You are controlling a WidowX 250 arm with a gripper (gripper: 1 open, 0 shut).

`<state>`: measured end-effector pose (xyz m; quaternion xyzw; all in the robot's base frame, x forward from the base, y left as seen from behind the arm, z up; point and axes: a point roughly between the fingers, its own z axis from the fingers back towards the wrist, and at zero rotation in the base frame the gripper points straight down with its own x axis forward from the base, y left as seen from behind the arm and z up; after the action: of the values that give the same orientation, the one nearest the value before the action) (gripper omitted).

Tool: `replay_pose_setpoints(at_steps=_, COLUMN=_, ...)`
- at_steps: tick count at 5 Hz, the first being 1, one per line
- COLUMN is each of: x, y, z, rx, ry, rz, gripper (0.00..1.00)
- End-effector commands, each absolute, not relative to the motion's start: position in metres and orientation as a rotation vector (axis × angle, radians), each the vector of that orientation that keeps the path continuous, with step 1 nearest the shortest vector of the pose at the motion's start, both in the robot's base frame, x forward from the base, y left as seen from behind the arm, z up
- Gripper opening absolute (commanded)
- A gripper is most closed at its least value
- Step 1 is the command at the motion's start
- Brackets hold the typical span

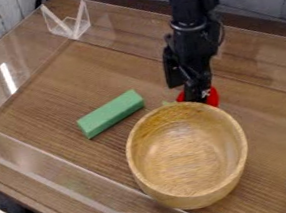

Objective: Move the red fruit to the left

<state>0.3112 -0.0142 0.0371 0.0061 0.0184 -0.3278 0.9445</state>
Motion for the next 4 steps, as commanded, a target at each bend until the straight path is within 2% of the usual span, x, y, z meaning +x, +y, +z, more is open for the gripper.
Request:
replay_pose_setpoints(at_steps=1, x=0.319, y=-0.0149, z=0.0386, rx=0.025, ry=-0.013, rz=-0.688, gripper=1.0)
replay_pose_setpoints(at_steps=2, x=0.3197, y=-0.0138, z=0.0345, rx=0.023, ry=-0.024, rz=-0.691, gripper=0.0)
replay_pose_setpoints(at_steps=4, x=0.3211, y=-0.0082, z=0.0323, rx=0.024, ry=-0.058, rz=-0.68, gripper=0.0)
